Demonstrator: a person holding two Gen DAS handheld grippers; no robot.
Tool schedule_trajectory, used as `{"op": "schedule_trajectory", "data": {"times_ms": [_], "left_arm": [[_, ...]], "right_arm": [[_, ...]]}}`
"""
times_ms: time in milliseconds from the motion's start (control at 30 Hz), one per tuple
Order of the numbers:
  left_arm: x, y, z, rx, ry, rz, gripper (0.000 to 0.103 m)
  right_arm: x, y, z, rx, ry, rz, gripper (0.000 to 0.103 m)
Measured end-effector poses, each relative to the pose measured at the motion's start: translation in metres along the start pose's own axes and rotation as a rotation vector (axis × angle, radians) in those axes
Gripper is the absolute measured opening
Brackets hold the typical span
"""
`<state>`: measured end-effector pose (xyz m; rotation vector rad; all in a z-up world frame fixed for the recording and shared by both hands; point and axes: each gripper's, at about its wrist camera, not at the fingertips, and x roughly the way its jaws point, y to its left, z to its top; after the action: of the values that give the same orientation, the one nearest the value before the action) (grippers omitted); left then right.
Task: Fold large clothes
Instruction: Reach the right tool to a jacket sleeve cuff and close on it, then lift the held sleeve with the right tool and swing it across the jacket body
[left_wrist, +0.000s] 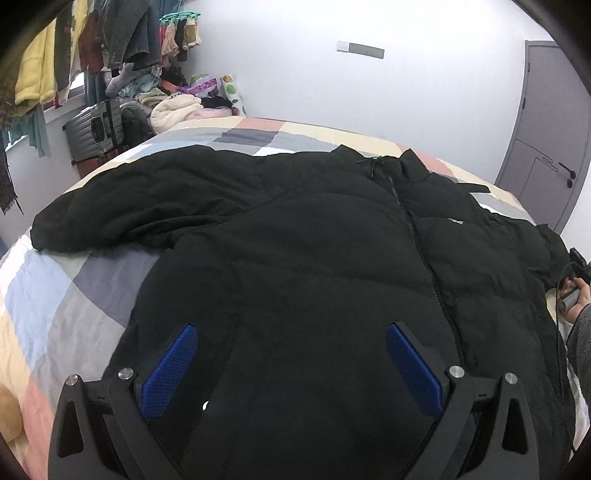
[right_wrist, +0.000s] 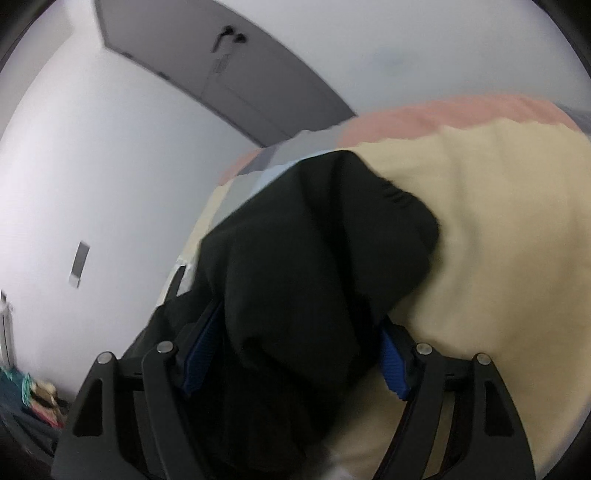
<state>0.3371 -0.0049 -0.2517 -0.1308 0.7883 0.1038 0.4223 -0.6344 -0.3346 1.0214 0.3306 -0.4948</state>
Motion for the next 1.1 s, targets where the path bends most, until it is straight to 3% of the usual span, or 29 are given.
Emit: {"op": "schedule_trajectory", "data": {"times_ms": [33, 67, 100, 200, 267, 400, 767, 900, 1100], "left_arm": [[0.001, -0.001, 0.001, 0.001, 0.003, 0.003, 0.103], [0.004, -0.001, 0.001, 0.004, 0.005, 0.009, 0.103], [0.005, -0.002, 0.000, 0.007, 0.007, 0.013, 0.103], [0.008, -0.002, -0.001, 0.019, 0.011, 0.029, 0.103], [0.006, -0.001, -0.002, 0.026, 0.008, 0.034, 0.103], [0.006, 0.002, -0.004, 0.039, 0.008, 0.040, 0.103], [0.014, 0.007, -0.006, 0.084, 0.025, 0.059, 0.103], [0.020, 0.009, -0.005, 0.115, 0.054, 0.054, 0.103], [-0.002, 0.012, -0.005, 0.129, 0.014, 0.019, 0.103]], "right_arm": [[-0.003, 0.004, 0.002, -0.019, -0.010, 0.010, 0.057], [-0.008, 0.008, 0.005, -0.041, -0.022, -0.001, 0.036], [-0.010, 0.010, 0.009, -0.062, -0.026, -0.004, 0.027], [-0.024, 0.013, 0.017, -0.120, -0.049, -0.020, 0.016], [-0.052, 0.005, 0.029, -0.090, -0.133, -0.065, 0.014], [-0.084, -0.009, 0.045, -0.096, -0.162, -0.111, 0.012], [-0.103, -0.073, 0.051, -0.135, -0.095, -0.271, 0.012], [-0.122, -0.066, 0.048, -0.151, -0.076, -0.295, 0.012], [-0.184, 0.012, 0.057, -0.262, -0.143, -0.268, 0.012]]}}
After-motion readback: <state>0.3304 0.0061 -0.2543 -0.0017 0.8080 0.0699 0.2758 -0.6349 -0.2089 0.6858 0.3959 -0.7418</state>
